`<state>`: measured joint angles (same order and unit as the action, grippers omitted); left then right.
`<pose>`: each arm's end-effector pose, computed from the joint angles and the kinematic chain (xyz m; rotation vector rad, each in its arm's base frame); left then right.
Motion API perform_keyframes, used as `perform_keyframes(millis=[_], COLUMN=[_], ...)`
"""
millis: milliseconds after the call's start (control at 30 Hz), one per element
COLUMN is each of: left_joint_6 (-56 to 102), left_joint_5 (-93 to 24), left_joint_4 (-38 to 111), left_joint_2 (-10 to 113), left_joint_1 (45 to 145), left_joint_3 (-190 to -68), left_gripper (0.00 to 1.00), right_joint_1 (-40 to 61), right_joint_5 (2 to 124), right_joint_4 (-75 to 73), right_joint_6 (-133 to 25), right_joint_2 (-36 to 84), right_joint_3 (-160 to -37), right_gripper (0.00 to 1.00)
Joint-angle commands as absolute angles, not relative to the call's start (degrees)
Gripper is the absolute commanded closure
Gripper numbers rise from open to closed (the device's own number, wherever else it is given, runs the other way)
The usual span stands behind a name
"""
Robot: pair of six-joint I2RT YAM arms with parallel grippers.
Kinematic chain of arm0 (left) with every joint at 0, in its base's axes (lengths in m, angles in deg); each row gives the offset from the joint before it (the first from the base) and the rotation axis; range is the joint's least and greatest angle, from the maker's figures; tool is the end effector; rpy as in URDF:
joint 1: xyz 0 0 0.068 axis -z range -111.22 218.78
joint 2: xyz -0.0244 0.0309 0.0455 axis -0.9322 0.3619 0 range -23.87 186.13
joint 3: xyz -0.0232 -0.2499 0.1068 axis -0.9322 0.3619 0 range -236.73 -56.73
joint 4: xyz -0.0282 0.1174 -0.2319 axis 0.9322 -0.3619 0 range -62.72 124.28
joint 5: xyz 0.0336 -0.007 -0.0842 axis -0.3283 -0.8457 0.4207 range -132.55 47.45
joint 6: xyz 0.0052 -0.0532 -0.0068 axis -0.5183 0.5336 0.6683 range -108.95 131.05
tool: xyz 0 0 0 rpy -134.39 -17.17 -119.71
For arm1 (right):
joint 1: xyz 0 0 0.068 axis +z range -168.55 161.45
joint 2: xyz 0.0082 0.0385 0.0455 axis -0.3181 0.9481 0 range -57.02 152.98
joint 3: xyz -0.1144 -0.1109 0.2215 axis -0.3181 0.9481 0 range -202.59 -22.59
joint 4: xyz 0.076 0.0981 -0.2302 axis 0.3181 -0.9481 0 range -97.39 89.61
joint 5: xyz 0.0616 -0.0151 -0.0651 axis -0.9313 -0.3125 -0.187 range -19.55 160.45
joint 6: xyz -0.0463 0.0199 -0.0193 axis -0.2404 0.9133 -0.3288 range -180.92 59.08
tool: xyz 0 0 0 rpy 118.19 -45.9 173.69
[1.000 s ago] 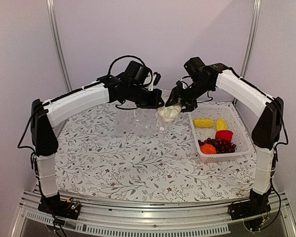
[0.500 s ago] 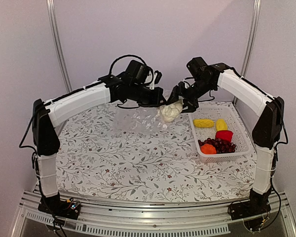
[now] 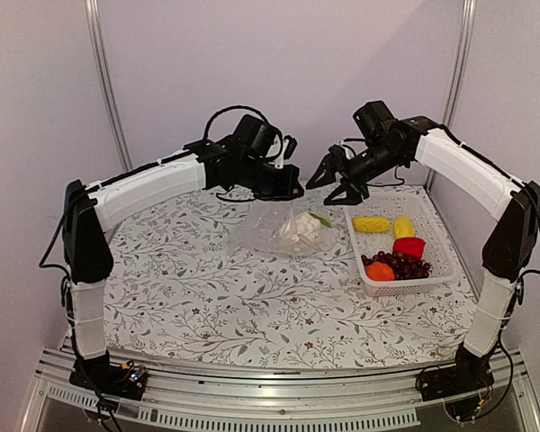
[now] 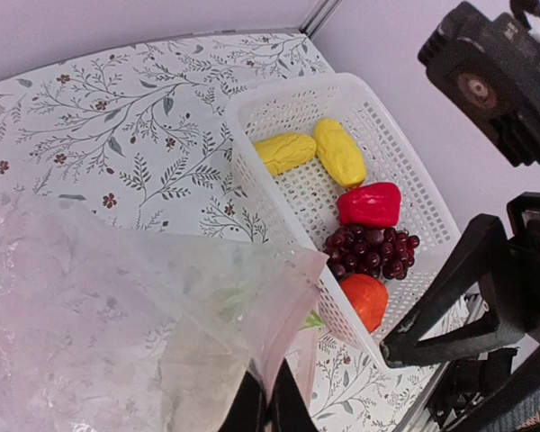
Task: Place the food in the zip-top bag and seal the zipper
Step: Pass from the left arm to the right
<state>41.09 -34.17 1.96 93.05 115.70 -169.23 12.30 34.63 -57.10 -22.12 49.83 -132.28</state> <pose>0.3213 -0.3512 0.3245 0.4313 2.3173 -0.8701 0.3318 0.2225 0.3552 -0.0971 2.7266 1.2253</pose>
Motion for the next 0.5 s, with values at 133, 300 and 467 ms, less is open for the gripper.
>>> perform_keyframes(millis=[133,300,467], left_joint_6=[41.63,41.74,41.9], left_joint_5=[-33.31,-33.15,-32.65], left_joint_4=[1.86,1.71,1.37], left_joint_2=[91.94,91.46,91.02], left_joint_1=[115.17,114.77,114.41], left_joint_3=[-169.49,-169.73,-169.9], left_gripper=[0.99,0.99,0.99], right_joint_1=[12.21,12.28,12.48], right_joint_5=[41.51,47.32,51.28], right_joint_4=[-59.42,-59.49,-55.23], right_joint_6=[-27.63,-32.52,-33.89], right_joint_2=[46.59,42.45,41.32], right_joint_3=[-133.21,-123.31,-115.3], right_gripper=[0.41,0.4,0.32])
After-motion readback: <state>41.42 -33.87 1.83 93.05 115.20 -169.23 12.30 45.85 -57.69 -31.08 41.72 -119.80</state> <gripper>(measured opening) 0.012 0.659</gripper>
